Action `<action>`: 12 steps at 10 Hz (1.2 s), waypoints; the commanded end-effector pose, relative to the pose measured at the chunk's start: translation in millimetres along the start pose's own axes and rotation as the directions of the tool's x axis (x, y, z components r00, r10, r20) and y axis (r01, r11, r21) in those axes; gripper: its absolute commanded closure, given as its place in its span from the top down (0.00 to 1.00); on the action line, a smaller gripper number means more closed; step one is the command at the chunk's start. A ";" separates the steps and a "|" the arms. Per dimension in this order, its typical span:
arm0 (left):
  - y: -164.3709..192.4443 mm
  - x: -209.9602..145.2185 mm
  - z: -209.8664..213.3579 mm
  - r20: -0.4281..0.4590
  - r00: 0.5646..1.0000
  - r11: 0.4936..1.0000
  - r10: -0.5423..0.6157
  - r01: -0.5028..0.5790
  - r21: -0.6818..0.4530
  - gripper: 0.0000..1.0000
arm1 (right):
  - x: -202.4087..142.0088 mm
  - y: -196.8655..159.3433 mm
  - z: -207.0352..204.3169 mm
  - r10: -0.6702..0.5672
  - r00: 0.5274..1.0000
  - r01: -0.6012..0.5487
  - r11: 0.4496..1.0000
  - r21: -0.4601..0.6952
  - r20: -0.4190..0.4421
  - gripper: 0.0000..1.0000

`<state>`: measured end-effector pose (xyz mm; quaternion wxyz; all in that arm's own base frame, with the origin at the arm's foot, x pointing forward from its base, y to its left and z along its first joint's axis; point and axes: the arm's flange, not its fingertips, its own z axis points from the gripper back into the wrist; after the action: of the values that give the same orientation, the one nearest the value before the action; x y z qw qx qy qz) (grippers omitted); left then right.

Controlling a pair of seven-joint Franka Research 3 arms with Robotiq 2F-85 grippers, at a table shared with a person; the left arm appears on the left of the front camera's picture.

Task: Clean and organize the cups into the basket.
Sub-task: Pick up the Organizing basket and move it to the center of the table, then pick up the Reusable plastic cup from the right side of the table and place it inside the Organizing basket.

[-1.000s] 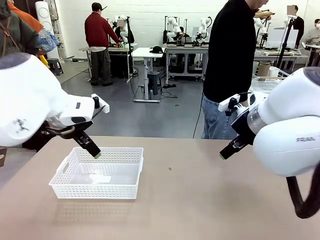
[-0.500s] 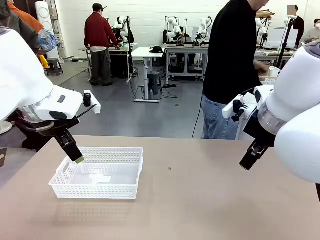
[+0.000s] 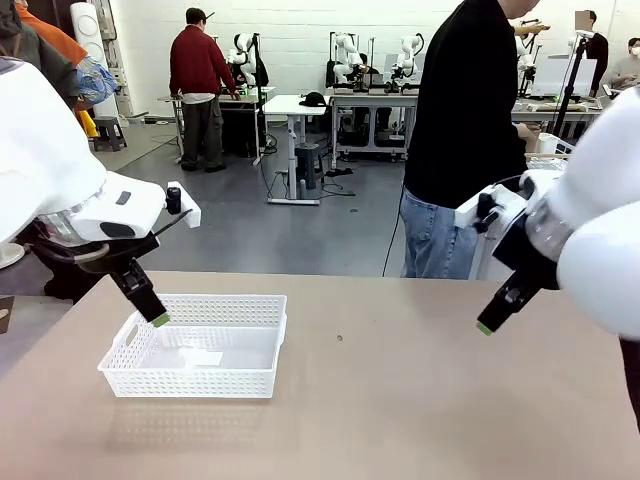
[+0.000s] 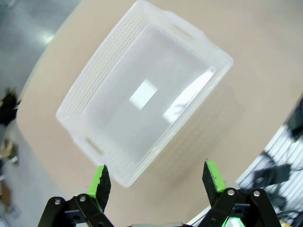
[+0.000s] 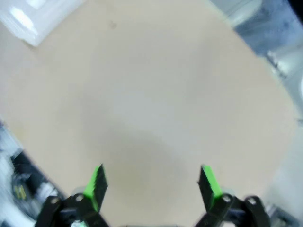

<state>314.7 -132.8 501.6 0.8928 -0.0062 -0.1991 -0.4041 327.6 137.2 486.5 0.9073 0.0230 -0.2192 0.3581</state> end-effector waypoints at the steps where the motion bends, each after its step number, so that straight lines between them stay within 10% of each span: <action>1: 49.6 -27.6 28.2 0.265 0.922 0.864 0.283 -0.125 -0.487 1.00 | -36.4 -59.7 9.6 -0.287 0.945 0.183 0.862 0.472 0.157 1.00; 5: 122.4 -92.9 52.8 0.370 0.690 0.662 0.623 -0.213 -0.718 1.00 | -92.4 -152.4 8.2 -0.608 0.767 0.174 0.506 0.845 0.206 1.00; 12: 201.2 -225.5 72.1 0.312 0.428 0.503 0.848 -0.466 -0.728 1.00 | -191.5 -230.8 1.7 -0.766 0.632 0.311 0.391 0.866 0.118 1.00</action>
<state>306.4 165.7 513.9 0.8215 -0.4603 -0.3363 -0.0078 355.1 -152.7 431.0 0.7690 0.5854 -0.2501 0.0590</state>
